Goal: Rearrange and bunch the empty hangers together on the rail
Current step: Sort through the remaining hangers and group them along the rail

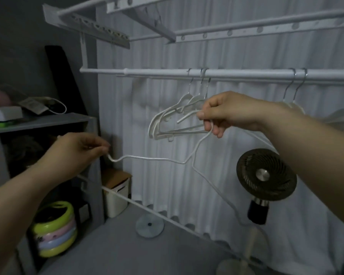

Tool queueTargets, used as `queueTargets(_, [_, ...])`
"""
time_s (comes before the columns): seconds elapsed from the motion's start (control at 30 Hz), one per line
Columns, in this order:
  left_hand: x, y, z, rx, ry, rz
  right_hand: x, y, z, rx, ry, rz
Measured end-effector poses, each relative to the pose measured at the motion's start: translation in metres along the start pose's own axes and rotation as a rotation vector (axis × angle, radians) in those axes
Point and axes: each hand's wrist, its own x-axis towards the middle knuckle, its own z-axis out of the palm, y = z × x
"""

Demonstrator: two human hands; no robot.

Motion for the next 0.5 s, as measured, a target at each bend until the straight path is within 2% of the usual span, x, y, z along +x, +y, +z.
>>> queueTargets(0.1, [-0.012, -0.01, 0.0, 0.029, 0.025, -0.029, -0.007, -0.015, 0.024, 0.093, 0.036, -0.002])
queueTargets(0.2, [-0.028, -0.002, 0.009, 0.004, -0.034, 0.018, -0.018, -0.022, 0.039, 0.198, 0.073, 0.014])
queueTargets(0.3, [-0.045, 0.015, 0.023, -0.157, -0.214, 0.019, -0.029, -0.03, 0.052, 0.279, 0.144, 0.066])
queueTargets(0.4, [-0.056, 0.036, 0.033, -0.438, -0.448, -0.074, -0.037, -0.04, 0.058, 0.375, 0.211, 0.107])
queueTargets(0.5, [-0.066, 0.057, 0.038, -0.559, -0.642, -0.132, -0.041, -0.047, 0.061, 0.444, 0.307, 0.117])
